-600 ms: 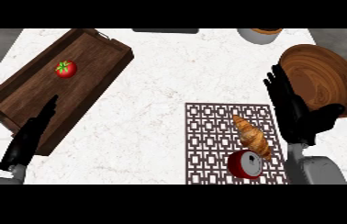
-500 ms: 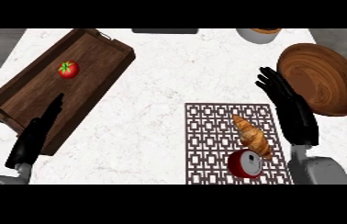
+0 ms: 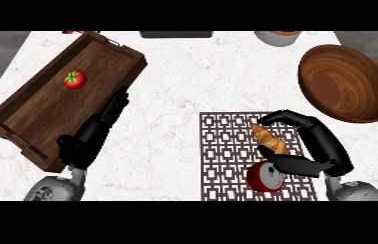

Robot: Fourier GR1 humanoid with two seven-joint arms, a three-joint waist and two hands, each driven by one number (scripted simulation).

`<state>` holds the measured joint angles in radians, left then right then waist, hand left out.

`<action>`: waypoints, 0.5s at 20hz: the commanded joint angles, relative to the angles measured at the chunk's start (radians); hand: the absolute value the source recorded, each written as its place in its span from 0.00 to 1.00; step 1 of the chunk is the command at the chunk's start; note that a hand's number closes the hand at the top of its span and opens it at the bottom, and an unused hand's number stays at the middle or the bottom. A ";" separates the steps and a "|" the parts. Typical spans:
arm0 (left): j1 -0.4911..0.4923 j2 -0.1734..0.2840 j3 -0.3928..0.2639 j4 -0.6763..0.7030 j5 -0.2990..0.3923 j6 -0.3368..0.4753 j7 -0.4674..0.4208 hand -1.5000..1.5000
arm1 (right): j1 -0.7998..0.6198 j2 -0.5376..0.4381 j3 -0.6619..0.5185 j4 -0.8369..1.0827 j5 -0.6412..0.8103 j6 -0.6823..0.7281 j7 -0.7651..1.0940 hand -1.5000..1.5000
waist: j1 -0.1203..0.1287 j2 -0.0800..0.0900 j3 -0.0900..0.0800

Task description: Pick the can from the placemat and place it in the bowl

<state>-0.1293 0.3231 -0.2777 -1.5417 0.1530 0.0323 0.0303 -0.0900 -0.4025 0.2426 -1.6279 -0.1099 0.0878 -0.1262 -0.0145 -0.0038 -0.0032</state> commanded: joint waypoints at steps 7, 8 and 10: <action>-0.014 -0.053 -0.030 -0.041 0.000 -0.017 0.030 0.50 | -0.073 -0.183 0.111 -0.064 0.316 0.086 -0.032 0.00 | 0.016 -0.001 0.002; -0.030 -0.046 -0.012 -0.054 0.022 -0.030 0.038 0.50 | -0.073 -0.224 0.119 -0.068 0.358 0.098 -0.025 0.00 | 0.014 -0.001 0.002; -0.018 -0.059 -0.034 -0.063 0.016 -0.032 0.035 0.50 | -0.135 -0.248 0.162 -0.073 0.447 0.114 0.087 0.00 | 0.027 -0.001 0.001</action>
<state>-0.1488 0.2696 -0.3024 -1.5710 0.1618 0.0083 0.0443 -0.1640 -0.5767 0.3536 -1.6723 0.2036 0.1711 -0.1450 0.0015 -0.0034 -0.0019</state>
